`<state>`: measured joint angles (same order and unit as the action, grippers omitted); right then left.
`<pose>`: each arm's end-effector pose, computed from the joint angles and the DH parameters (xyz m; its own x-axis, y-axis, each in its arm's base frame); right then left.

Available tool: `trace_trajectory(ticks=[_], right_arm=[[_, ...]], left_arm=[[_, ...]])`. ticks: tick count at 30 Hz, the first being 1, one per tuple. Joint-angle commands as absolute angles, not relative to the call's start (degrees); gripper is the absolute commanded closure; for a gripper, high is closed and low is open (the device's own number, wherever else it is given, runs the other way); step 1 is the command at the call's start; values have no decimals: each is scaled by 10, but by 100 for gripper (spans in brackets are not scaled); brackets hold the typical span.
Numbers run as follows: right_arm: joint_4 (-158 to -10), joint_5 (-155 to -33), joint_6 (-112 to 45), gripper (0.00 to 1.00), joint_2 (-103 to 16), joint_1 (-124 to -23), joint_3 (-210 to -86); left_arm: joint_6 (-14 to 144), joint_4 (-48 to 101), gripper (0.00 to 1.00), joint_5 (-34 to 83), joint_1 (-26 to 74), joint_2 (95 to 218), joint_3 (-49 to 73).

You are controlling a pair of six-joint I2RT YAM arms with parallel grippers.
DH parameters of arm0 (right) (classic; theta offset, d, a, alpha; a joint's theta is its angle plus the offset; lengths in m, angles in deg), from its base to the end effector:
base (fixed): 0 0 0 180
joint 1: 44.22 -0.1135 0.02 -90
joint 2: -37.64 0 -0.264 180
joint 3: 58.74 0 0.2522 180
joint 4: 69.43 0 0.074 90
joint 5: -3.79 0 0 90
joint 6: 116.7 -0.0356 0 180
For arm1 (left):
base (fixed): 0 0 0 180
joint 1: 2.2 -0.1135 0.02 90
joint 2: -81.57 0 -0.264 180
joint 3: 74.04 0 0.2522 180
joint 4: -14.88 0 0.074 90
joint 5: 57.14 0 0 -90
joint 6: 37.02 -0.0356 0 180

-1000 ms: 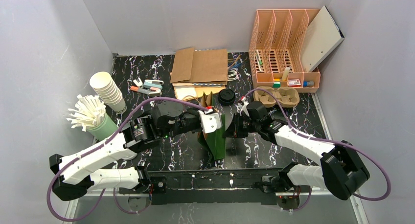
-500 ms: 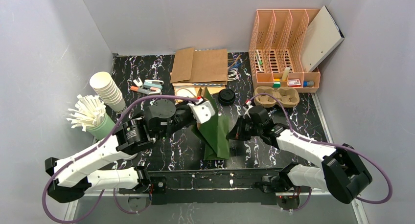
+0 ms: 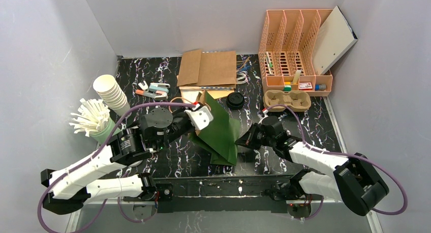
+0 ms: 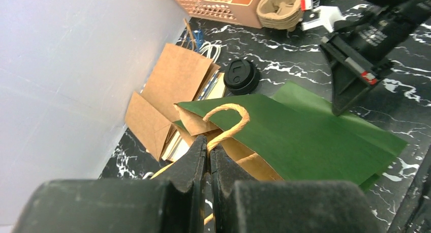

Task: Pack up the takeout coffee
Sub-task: Open the takeout bag.

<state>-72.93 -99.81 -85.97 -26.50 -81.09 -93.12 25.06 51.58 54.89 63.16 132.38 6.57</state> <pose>0.1667 0.1355 0.1663 -0.8607 0.3988 -0.3164 -0.0012 0.6199 0.7847 0.0865 -0.1565 0.4306 0.2776 0.4359 -0.8561 0.6308 0.5894 0.5047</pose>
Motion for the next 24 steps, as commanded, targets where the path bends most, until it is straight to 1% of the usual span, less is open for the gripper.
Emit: trace_trajectory(ticks=[1,4,8,10,12,13,17,22,24], right_arm=[[-757,-954,-867,95,-301,-805,-914],[-731,-980,-857,89,-322,-804,-921],[-684,-1011,-844,84,-327,-803,-920],[-677,-1018,-833,78,-327,-803,-923],[-682,-1018,-822,67,-328,-801,-928],[-688,-1016,-816,65,-329,-800,-930],[-726,-998,-794,63,-334,-800,-942],[-756,-1000,-750,49,-335,-798,-973],[-768,-999,-730,47,-327,-798,-988]], left_arm=[[232,477,100,502,629,1290,74],[220,480,100,409,629,1297,74],[205,482,100,331,629,1320,68],[199,482,100,292,629,1329,60],[197,476,100,276,629,1340,53],[197,472,100,273,629,1345,52],[195,463,100,259,629,1374,61],[187,461,100,243,629,1402,77],[186,460,100,239,629,1406,78]])
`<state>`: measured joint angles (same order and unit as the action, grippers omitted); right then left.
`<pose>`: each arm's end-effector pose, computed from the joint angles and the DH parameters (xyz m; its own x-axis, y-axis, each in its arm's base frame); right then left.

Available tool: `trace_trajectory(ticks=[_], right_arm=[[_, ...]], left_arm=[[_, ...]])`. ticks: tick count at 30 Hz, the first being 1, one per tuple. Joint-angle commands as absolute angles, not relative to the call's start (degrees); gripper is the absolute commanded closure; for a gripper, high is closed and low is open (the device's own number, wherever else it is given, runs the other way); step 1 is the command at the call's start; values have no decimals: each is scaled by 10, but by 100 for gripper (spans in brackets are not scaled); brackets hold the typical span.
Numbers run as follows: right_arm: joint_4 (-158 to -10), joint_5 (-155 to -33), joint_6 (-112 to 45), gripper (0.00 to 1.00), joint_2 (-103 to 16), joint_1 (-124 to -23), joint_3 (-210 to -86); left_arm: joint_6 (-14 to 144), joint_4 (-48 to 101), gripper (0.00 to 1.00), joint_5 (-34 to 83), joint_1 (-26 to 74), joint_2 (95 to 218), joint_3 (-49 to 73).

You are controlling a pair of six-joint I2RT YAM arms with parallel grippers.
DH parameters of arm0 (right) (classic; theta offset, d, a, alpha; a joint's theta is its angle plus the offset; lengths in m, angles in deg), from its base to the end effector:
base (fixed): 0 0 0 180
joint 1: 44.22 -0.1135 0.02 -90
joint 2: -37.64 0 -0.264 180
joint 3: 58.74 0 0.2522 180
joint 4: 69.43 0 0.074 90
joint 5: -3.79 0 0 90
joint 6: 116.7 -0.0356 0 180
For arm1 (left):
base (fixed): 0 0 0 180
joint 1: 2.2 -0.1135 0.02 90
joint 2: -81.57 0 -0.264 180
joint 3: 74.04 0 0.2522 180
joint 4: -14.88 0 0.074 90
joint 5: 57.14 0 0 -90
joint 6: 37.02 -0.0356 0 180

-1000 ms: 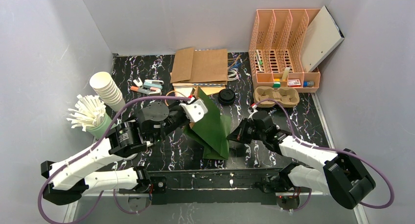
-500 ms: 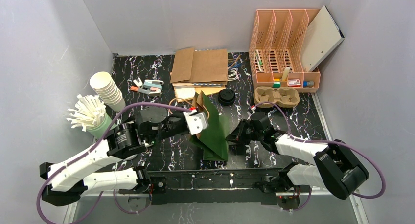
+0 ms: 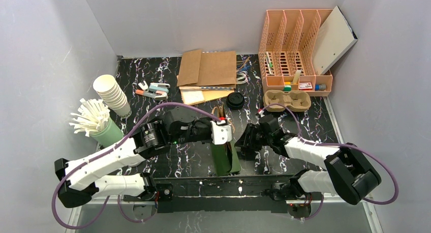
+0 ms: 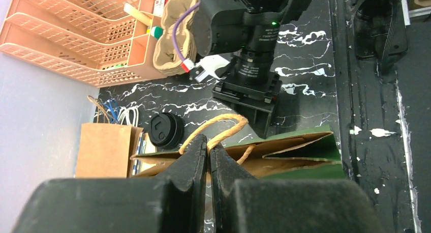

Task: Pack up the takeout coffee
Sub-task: Open the takeout bag.

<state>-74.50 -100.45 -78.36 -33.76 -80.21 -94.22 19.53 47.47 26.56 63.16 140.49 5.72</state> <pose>0.1744 0.1375 0.1446 -0.8938 0.2904 -0.3417 -0.0303 0.7211 0.6921 0.0909 -0.2075 0.4070 0.4518 0.3290 -0.8292 0.8380 0.1623 0.5210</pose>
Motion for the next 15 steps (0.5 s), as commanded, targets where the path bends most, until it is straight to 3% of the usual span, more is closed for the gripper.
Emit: trace_trajectory(ticks=[1,9,15], right_arm=[[-778,-997,-719,47,-323,-798,-997],[-910,-950,-637,36,-271,-799,-1094],[-997,-918,-607,38,-200,-798,-1169]], left_arm=[[186,459,100,237,629,1408,78],[199,455,100,248,629,1437,96],[204,460,100,237,629,1444,104]])
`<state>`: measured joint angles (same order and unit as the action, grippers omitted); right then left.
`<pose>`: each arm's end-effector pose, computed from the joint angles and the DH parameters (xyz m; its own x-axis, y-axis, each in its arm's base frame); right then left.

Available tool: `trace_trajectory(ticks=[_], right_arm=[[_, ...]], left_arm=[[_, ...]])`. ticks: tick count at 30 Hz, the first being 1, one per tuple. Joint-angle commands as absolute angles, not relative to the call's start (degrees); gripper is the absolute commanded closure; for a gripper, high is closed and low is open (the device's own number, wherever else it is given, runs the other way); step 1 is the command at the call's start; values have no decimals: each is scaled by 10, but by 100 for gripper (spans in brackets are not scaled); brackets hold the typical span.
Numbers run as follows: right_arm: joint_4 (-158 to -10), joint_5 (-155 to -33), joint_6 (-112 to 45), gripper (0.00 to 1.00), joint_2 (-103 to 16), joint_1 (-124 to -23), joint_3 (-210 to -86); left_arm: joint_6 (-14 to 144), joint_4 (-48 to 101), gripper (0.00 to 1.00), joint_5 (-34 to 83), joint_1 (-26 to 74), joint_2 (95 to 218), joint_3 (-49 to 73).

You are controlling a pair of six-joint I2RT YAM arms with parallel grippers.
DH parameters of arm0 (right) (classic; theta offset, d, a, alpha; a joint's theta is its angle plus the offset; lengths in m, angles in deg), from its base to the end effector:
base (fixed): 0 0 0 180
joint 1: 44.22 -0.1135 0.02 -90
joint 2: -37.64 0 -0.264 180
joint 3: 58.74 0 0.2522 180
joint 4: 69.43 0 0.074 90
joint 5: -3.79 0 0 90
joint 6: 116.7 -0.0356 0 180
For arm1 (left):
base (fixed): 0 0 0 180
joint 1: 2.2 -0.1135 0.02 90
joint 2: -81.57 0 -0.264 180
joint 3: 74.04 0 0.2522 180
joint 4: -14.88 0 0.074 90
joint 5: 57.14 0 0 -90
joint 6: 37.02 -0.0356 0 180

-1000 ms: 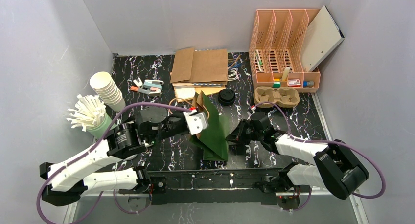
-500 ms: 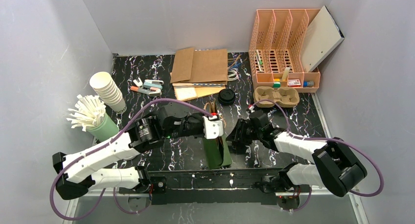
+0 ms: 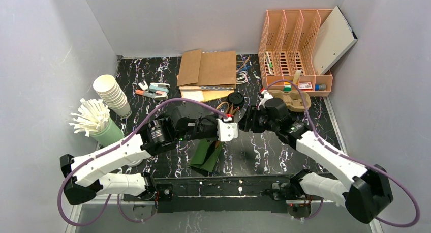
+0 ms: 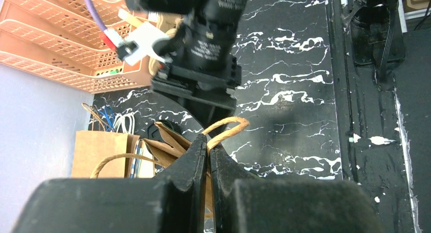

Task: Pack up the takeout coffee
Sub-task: Open the takeout bag.

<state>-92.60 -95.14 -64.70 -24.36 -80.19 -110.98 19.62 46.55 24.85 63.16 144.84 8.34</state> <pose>0.1879 0.1432 0.2445 -0.7688 0.1935 -0.6095 -0.2695 0.7663 0.5832 0.0981 -0.2258 0.4081 0.4504 0.3241 -0.8319 0.8490 0.1329 0.5114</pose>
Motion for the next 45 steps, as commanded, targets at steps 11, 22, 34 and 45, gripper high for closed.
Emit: trace_trajectory(ticks=[11,22,34,45], right_arm=[[-1091,-909,-605,35,-189,-798,-1306],[-1073,-1031,-643,35,-232,-798,-1325],[-1050,-1054,-670,33,-247,-798,-1311],[-1051,-1068,-692,34,-257,-798,-1314]], left_arm=[[213,460,100,216,629,1442,91],[212,460,100,211,629,1442,88],[209,461,100,196,629,1445,86],[206,467,100,184,629,1450,86]])
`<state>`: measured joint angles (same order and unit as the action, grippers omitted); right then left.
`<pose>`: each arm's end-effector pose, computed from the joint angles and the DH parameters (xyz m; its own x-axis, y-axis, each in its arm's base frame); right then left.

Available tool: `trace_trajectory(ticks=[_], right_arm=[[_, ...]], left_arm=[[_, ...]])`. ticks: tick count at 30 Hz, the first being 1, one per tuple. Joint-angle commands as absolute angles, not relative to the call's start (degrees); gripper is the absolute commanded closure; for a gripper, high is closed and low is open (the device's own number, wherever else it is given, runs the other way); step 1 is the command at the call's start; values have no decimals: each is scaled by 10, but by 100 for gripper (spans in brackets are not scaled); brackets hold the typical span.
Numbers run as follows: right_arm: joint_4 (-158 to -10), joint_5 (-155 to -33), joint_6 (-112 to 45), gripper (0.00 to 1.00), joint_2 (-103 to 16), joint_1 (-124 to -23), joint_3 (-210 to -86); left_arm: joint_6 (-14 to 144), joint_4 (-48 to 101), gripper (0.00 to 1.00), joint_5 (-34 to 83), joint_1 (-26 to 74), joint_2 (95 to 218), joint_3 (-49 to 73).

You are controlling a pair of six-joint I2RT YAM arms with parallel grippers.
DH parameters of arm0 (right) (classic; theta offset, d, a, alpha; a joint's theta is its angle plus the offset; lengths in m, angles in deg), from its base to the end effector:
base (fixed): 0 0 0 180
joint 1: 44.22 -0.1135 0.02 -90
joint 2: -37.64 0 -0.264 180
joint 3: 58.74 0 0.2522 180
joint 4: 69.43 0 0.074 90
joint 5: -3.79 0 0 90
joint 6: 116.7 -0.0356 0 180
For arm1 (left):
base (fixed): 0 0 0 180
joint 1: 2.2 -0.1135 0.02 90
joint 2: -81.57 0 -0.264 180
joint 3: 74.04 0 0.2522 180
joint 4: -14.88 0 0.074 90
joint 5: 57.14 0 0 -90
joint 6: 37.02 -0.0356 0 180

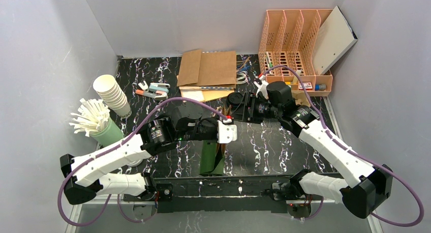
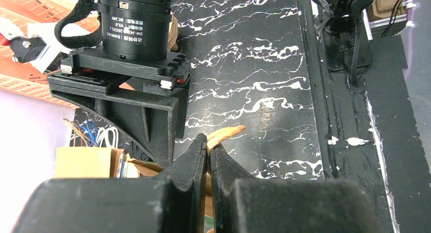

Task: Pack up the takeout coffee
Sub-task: Open the takeout bag.

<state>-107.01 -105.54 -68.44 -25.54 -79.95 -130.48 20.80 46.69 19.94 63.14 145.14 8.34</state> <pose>0.1915 0.1523 0.3344 -0.8171 0.1861 -0.5456 -0.3243 0.6341 0.7020 0.0959 -0.2279 0.4068 0.4407 0.2842 -0.8515 0.8766 0.0677 0.4764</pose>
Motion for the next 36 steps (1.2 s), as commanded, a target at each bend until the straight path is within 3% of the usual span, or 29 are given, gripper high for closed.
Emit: trace_trajectory(ticks=[1,5,8,10,15,23,28,31,34,36], right_arm=[[-1055,-1067,-693,33,-258,-799,-1315],[-1064,-1062,-698,18,-259,-798,-1324],[-1066,-1058,-699,17,-255,-798,-1328],[-1071,-1051,-700,20,-252,-798,-1330],[-1075,-1036,-701,40,-242,-797,-1324],[-1077,-1047,-699,38,-263,-798,-1319],[-1082,-1056,-694,43,-279,-798,-1325],[-1086,-1064,-692,50,-291,-797,-1336],[-1092,-1060,-688,63,-297,-798,-1345],[-1094,-1050,-687,75,-295,-798,-1347]], left_arm=[[206,468,100,183,629,1450,86],[206,470,100,180,629,1452,85],[205,470,100,181,629,1452,85],[204,471,100,183,629,1451,85],[204,471,100,184,629,1450,85],[204,472,100,176,629,1455,89],[209,472,98,167,629,1461,94],[209,474,98,164,629,1467,97],[214,477,95,163,629,1473,102],[220,479,81,158,629,1475,107]])
